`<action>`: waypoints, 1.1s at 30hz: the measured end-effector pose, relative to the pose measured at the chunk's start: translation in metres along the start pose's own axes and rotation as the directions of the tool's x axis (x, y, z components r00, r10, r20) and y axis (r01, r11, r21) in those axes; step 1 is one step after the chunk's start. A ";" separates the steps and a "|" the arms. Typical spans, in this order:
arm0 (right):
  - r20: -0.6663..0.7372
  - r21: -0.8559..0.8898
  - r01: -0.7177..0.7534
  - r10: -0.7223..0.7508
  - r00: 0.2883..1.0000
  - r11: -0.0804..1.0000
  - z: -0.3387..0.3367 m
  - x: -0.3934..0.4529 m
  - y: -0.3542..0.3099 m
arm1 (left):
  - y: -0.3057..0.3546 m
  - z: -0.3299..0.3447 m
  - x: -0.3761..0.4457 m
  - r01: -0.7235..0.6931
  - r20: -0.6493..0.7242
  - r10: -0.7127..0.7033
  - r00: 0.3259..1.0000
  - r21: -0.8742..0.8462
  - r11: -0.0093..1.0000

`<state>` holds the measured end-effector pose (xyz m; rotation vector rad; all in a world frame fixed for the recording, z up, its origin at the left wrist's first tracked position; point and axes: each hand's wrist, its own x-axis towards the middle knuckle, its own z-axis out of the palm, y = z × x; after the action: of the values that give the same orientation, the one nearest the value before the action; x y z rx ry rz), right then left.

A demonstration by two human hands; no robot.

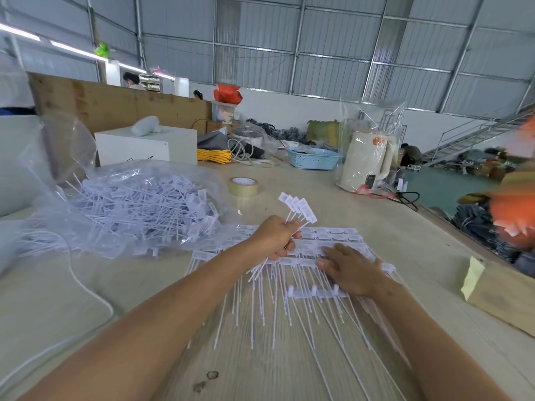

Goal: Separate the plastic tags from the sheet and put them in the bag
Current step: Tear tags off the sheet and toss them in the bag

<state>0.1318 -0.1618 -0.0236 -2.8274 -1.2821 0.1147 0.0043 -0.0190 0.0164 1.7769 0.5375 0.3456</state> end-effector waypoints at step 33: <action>-0.750 0.283 0.554 -0.180 0.637 0.783 -0.075 0.008 -0.200 | -0.016 -0.152 -0.105 -0.032 -0.343 0.312 0.886 0.626 0.779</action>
<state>-0.0066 -0.0242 0.0634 -1.7978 -1.3497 -0.5146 -0.1635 0.0549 0.0470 2.4069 0.8692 0.7834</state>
